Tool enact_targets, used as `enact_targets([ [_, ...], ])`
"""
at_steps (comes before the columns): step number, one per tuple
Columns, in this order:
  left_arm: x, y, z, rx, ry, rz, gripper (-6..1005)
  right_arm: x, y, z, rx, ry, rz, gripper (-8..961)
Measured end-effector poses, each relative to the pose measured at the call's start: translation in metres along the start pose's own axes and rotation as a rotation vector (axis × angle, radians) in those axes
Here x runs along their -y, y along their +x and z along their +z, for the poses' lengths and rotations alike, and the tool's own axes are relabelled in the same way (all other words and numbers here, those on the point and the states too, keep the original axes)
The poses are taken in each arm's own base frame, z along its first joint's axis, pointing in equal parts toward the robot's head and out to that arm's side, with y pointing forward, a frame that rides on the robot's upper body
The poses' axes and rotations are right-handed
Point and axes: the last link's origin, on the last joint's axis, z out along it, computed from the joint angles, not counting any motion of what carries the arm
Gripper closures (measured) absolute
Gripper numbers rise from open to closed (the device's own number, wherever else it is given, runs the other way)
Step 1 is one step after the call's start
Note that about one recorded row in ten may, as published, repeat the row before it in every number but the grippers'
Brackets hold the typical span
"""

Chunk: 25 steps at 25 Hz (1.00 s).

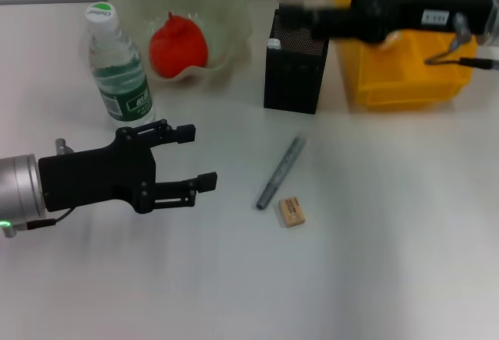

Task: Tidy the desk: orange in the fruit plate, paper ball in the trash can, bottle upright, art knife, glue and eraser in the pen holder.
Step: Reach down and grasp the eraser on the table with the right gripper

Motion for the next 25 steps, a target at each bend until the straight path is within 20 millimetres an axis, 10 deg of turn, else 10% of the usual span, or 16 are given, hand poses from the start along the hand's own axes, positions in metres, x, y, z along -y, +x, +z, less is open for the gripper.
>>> enact_targets([
  [25,-0.005,-0.006,-0.011,0.011,-0.011,-0.012,157,-0.01,0.036,0.077,-0.961,-0.099,-0.156,173],
])
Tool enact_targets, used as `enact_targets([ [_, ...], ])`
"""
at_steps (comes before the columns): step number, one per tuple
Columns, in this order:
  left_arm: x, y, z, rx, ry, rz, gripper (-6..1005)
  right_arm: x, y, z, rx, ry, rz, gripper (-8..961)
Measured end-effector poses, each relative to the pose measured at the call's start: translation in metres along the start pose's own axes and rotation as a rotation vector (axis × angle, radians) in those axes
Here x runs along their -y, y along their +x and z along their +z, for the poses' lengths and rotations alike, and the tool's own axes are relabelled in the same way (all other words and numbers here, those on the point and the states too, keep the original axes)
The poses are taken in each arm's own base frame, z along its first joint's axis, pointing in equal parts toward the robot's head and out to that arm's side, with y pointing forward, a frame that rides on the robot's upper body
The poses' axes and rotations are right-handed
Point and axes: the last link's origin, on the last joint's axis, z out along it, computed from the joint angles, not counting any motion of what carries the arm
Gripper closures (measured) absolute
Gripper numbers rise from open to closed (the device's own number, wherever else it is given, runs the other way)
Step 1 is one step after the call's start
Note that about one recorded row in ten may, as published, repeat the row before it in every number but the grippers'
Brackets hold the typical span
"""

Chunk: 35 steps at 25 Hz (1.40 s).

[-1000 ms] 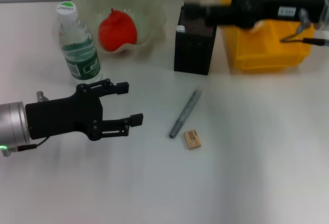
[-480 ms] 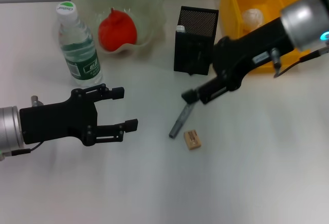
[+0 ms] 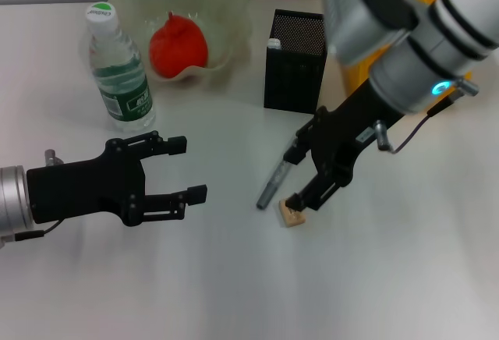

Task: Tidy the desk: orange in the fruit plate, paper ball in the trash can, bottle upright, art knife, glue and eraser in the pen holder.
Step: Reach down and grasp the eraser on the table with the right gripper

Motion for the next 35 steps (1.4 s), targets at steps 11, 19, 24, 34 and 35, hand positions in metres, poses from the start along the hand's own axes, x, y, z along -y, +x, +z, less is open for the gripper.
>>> enact_targets([
  [11,-0.001,-0.003,-0.001,0.0,0.011,-0.004,157,-0.003,0.0,0.026,-0.128,0.024,-0.097,179],
  [19,-0.002,-0.005,0.0,-0.004,0.016,0.006,157,-0.004,0.001,0.04,-0.157,0.032,-0.163,183],
  [24,-0.002,-0.005,0.0,-0.005,0.02,0.004,157,-0.007,0.0,0.05,-0.187,0.037,-0.207,185],
  [34,-0.002,-0.006,0.0,-0.001,0.022,0.002,158,-0.01,-0.002,0.059,-0.207,0.046,-0.247,223],
  [35,-0.002,-0.006,0.0,-0.002,0.023,0.001,158,-0.01,-0.003,0.059,-0.207,0.047,-0.248,228],
])
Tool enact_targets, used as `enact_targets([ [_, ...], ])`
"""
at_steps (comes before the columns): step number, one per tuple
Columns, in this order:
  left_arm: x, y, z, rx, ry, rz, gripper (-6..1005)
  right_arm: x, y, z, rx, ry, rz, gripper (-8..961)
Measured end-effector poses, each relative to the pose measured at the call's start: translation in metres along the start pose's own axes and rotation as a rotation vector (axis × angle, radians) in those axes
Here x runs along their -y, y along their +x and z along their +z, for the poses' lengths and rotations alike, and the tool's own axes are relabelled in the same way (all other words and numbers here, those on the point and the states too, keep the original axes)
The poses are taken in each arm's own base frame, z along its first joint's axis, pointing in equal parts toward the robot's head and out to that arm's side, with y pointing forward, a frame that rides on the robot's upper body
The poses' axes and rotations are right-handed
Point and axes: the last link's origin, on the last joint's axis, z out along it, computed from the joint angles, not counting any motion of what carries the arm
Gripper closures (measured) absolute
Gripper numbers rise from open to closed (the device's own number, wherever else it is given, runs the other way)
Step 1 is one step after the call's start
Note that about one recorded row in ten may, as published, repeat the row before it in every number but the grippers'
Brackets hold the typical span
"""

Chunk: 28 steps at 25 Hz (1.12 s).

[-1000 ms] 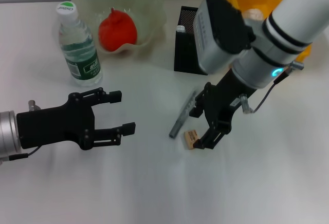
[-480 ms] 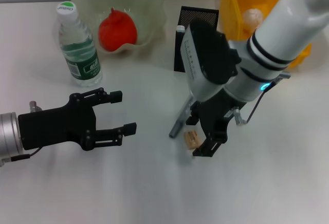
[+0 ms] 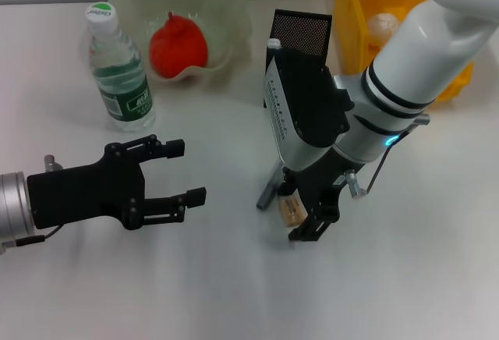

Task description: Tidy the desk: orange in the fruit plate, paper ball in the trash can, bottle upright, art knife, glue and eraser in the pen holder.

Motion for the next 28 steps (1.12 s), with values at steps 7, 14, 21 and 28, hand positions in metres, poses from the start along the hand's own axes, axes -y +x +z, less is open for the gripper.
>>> enact_targets([
  [7,0.0001,0.0002,-0.0001,-0.002,0.002,0.0,158,0.0013,-0.001,-0.0004,0.0,0.007,-0.002,304],
  [14,0.001,0.0003,-0.0003,-0.002,0.007,0.001,158,0.0025,-0.0006,-0.0005,-0.004,0.015,-0.001,412],
  [21,0.0016,0.0009,-0.0002,-0.003,0.008,0.002,158,0.003,-0.0011,-0.0007,-0.003,0.017,0.003,535],
  [28,0.0017,0.0011,0.0,-0.003,0.008,0.003,158,0.0025,-0.0068,-0.0082,0.009,0.009,0.016,555],
])
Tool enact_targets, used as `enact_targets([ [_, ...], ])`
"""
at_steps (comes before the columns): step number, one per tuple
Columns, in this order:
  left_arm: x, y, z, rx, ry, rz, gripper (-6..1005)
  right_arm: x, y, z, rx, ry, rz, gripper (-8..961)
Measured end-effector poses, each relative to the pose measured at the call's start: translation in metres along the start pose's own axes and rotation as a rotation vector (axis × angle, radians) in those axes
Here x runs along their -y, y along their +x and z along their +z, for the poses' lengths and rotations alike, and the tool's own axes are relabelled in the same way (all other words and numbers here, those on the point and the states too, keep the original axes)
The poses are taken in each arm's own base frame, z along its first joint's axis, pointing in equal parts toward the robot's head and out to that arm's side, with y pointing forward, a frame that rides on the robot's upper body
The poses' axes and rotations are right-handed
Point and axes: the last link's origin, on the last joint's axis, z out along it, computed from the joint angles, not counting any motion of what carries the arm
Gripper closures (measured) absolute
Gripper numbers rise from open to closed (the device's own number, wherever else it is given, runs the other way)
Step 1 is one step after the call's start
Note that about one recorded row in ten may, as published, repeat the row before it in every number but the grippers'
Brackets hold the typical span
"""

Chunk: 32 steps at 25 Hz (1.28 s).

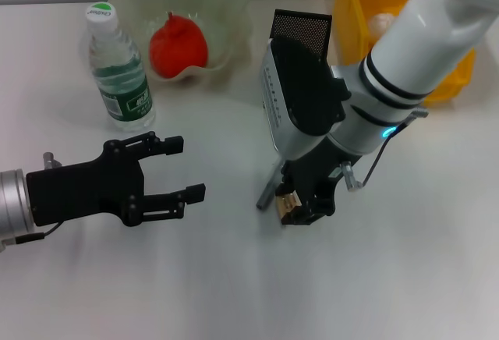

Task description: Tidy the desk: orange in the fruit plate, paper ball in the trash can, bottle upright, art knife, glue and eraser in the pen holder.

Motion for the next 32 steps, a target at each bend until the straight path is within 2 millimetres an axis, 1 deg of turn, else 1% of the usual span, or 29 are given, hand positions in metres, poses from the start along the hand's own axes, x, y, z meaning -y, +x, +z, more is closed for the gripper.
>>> enact_targets([
  [3,0.0,0.0,0.0,0.0,0.0,0.0,158,0.0,-0.005,-0.01,0.01,-0.008,0.008,555],
  [7,0.0,0.0,0.0,-0.001,-0.001,0.001,158,0.001,-0.009,-0.031,0.052,-0.02,0.033,556],
  [14,-0.001,0.0,-0.001,-0.001,-0.002,0.001,158,0.009,-0.008,-0.069,0.121,0.026,0.088,556],
  [15,-0.001,0.0,-0.001,-0.001,-0.002,0.001,157,0.011,-0.007,-0.079,0.152,0.046,0.103,556],
  [16,-0.001,0.0,-0.001,-0.001,-0.002,0.001,157,0.011,-0.007,-0.079,0.152,0.046,0.103,556],
  [22,0.0,0.0,-0.001,0.0,-0.003,0.003,157,0.021,0.001,-0.1,0.235,0.115,0.161,555],
  [25,0.0,0.001,-0.001,-0.001,-0.003,0.004,157,0.024,0.003,-0.105,0.257,0.13,0.182,556],
  [30,0.0,0.001,-0.001,-0.001,-0.004,0.004,158,0.033,0.01,-0.123,0.329,0.189,0.272,548],
  [32,0.0,0.002,0.001,-0.003,-0.007,0.007,158,0.036,0.012,-0.127,0.341,0.201,0.297,541],
])
